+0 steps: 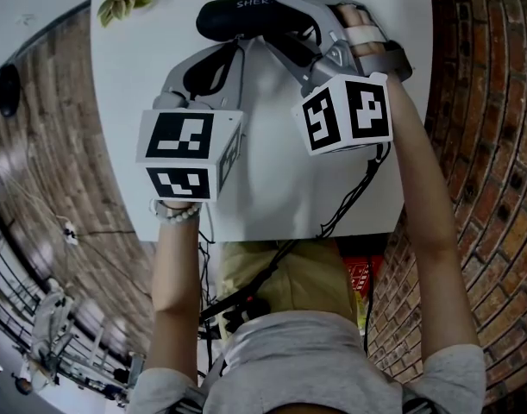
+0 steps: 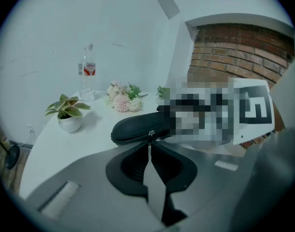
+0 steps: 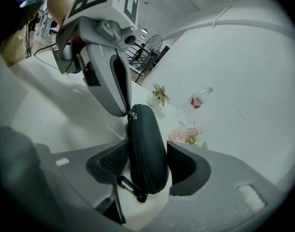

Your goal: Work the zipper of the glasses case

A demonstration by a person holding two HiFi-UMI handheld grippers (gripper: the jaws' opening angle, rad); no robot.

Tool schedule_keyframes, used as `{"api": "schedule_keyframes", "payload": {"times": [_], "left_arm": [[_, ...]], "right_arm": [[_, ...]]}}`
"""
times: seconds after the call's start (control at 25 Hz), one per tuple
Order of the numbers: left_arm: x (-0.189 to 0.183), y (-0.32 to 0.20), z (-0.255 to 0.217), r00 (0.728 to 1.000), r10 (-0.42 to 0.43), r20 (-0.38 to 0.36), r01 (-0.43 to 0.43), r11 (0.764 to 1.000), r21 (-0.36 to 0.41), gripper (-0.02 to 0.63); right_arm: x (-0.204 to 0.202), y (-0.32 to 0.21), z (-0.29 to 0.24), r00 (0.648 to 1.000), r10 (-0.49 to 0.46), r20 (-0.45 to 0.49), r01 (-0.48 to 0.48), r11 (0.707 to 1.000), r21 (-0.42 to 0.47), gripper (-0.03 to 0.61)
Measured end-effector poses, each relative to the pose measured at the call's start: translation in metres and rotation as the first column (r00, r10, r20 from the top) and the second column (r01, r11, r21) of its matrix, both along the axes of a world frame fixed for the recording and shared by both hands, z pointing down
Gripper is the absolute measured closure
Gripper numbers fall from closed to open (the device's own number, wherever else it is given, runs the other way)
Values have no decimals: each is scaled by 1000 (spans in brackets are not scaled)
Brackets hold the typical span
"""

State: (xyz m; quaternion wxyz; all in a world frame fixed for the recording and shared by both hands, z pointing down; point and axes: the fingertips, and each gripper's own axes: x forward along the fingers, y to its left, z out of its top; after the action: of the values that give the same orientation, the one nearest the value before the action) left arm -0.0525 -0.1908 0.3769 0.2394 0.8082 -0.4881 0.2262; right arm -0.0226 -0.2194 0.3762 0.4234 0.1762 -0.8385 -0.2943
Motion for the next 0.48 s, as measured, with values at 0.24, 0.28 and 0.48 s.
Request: {"api": "schedule_keyframes", "payload": {"times": [0.24, 0.28, 0.48], "left_arm": [[-2, 0, -4, 993, 29, 115, -35, 998, 53, 597], [-2, 1, -4, 991, 34, 130, -42, 998, 57, 597], [-4, 1, -4, 989, 41, 142, -49, 998, 50, 597]], "right_arm": [[0, 0, 0, 1000, -4, -4, 4, 1000, 4, 325], [0, 0, 0, 1000, -7, -6, 7, 1000, 7, 325], [1, 1, 2, 999, -27, -39, 28, 999, 28, 328]]}}
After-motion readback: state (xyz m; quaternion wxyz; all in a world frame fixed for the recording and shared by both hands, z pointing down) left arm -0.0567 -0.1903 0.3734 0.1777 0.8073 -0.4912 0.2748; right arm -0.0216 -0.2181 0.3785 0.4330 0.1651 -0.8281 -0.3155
